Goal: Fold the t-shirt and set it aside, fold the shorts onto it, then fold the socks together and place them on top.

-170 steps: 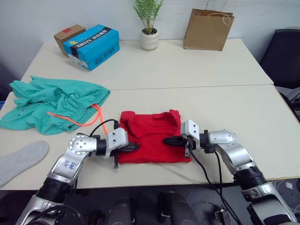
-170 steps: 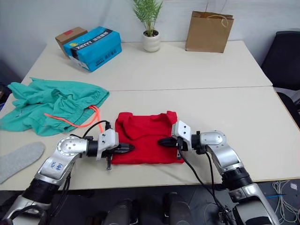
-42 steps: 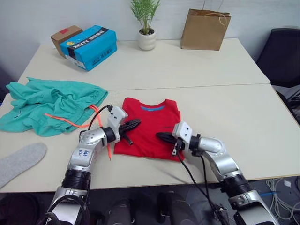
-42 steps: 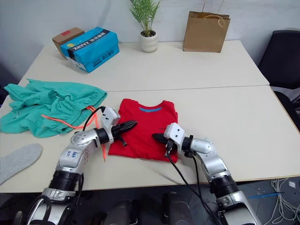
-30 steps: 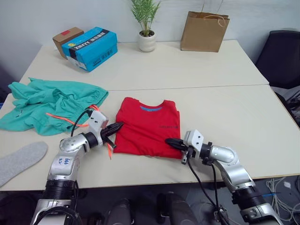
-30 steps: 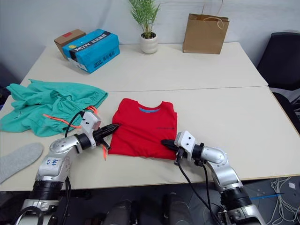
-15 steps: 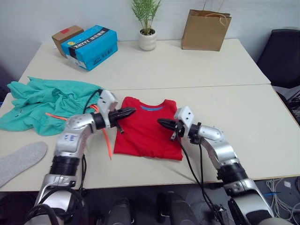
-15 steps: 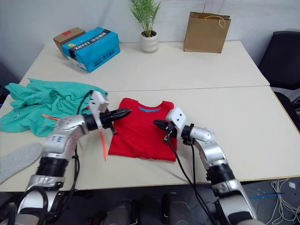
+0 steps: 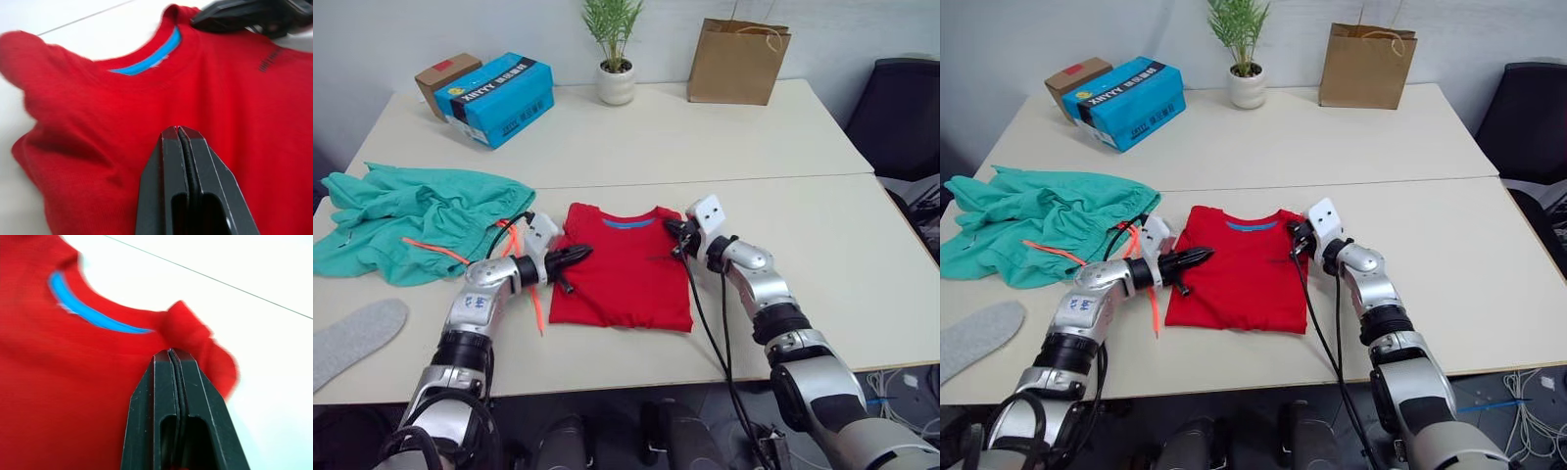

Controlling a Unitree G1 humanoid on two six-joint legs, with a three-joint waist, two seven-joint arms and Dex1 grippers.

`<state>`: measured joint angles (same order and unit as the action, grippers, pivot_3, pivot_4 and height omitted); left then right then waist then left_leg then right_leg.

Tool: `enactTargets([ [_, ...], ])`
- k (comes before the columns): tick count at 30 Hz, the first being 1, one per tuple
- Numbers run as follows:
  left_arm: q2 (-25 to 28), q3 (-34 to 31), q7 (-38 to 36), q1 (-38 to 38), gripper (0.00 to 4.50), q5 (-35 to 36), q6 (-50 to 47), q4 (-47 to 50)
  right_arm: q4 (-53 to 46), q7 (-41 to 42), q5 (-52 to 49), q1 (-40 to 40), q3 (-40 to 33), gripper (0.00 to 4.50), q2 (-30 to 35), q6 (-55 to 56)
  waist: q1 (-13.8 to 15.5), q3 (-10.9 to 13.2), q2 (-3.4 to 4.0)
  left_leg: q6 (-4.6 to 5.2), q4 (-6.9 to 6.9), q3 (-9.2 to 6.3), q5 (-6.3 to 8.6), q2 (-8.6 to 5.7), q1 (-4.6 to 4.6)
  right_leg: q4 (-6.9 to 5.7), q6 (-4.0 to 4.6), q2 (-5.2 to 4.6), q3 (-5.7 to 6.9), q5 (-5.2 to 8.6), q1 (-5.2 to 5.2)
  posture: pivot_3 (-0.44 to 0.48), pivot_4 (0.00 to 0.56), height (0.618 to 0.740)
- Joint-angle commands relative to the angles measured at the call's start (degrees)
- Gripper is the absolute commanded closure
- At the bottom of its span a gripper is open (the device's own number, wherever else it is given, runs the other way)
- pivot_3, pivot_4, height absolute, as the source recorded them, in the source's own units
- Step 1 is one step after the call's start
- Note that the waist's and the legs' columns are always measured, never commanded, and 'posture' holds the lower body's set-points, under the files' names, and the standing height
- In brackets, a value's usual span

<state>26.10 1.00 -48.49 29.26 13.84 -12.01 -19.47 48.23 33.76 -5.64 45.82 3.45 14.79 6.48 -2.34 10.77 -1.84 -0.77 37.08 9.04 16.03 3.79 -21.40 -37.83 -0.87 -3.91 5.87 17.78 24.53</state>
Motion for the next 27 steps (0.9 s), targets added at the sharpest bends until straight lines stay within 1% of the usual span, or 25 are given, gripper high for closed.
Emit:
enactTargets([
  [1, 1.86, -0.99, -4.21, -2.23, 4.46, 3.15, -0.26, 8.26, 2.62, -2.42, 0.89, 1.16, -1.66, 4.5, 0.21, 1.63, -0.13, 0.0, 0.0, 0.0, 0.0, 0.0, 0.0, 0.0, 0.0, -0.01, 0.0, 0.0, 0.0, 0.0, 0.0, 0.0, 0.15, 0.74],
  [2, 2.07, -1.24, -4.7, -2.62, 4.46, 3.69, -0.44, 9.64, 2.86, -2.4, 0.86, 1.32, -1.83, 4.5, 0.2, 1.99, -0.17, 0.0, 0.0, -0.01, -0.01, 0.0, 0.0, 0.0, -0.01, 0.0, 0.0, 0.0, 0.0, 0.0, 0.01, 0.0, 0.15, 0.74],
  [3, 3.45, -1.84, -7.64, -4.83, 4.46, 6.3, -0.97, 14.31, 1.61, -1.56, 0.08, 1.35, -2.37, 4.5, 0.05, 3.45, -0.22, 0.0, 0.0, -0.01, -0.02, -0.01, 0.0, 0.0, -0.01, 0.0, 0.0, 0.0, 0.0, 0.0, 0.01, 0.0, 0.15, 0.74],
  [5, 6.37, -2.38, -12.11, -10.04, 4.46, 9.83, -2.07, 22.52, -3.66, 3.0, -2.37, 0.2, -2.67, 4.5, -0.31, 3.86, -0.79, 0.04, 0.05, -0.02, -0.06, -0.01, -0.01, 0.01, -0.05, 0.02, 0.0, 0.0, -0.01, 0.0, 0.05, 0.0, 0.15, 0.74],
  [6, 7.56, -2.18, -13.26, -12.37, 4.46, 9.97, -1.45, 25.14, -7.05, 5.89, -3.39, -1.03, -2.18, 4.5, -0.28, 3.76, -0.95, 0.06, 0.09, -0.03, -0.11, 0.0, 0.0, 0.01, -0.05, 0.05, 0.0, 0.0, -0.04, 0.0, 0.05, 0.0, 0.15, 0.74],
  [10, 8.0, -3.64, -10.97, -17.74, 4.46, 11.66, -3.0, 29.19, -21.99, 14.4, -5.59, -8.53, 1.79, 4.5, 0.89, -1.95, -0.77, 0.09, 0.14, -0.03, -0.16, -0.06, 0.01, 0.02, -0.04, 0.08, 0.01, 0.01, -0.02, 0.04, 0.05, 0.0, 0.15, 0.74],
  [13, 7.56, -3.6, -8.27, -20.51, 4.46, 9.84, -2.54, 29.6, -29.0, 16.89, -5.15, -12.92, 4.41, 4.5, 1.72, -5.4, -0.69, 0.08, 0.14, 0.07, -0.14, -0.1, 0.12, 0.01, -0.04, 0.09, 0.0, 0.0, -0.02, 0.04, 0.02, 0.0, 0.15, 0.74],
  [16, 6.6, -1.67, -5.3, -22.51, 4.46, 6.42, -1.01, 27.81, -28.56, 16.15, -3.59, -14.35, 5.14, 4.5, 1.66, -5.46, -0.65, 0.09, 0.13, 0.25, -0.12, -0.1, 0.23, -0.02, -0.03, 0.08, 0.0, -0.05, -0.02, 0.03, 0.0, 0.0, 0.15, 0.74],
  [19, 7.41, 0.03, -6.12, -25.05, 4.46, 3.59, 1.64, 26.16, -25.43, 15.13, -2.76, -13.59, 4.47, 4.5, 1.63, -4.82, -0.64, 0.09, 0.13, 0.23, -0.13, -0.1, 0.24, -0.02, -0.04, 0.08, 0.0, -0.05, 0.01, 0.03, 0.01, 0.0, 0.15, 0.74],
  [27, 10.05, -2.63, -6.83, -30.64, 4.46, 5.88, -1.1, 28.1, -14.3, 13.95, -1.17, -8.46, 2.97, 4.5, 3.36, -0.72, -0.9, 0.08, 0.14, 0.2, -0.18, -0.1, 0.27, 0.0, 0.04, 0.08, 0.04, -0.05, 0.03, 0.06, 0.0, 0.0, 0.15, 0.74],
])
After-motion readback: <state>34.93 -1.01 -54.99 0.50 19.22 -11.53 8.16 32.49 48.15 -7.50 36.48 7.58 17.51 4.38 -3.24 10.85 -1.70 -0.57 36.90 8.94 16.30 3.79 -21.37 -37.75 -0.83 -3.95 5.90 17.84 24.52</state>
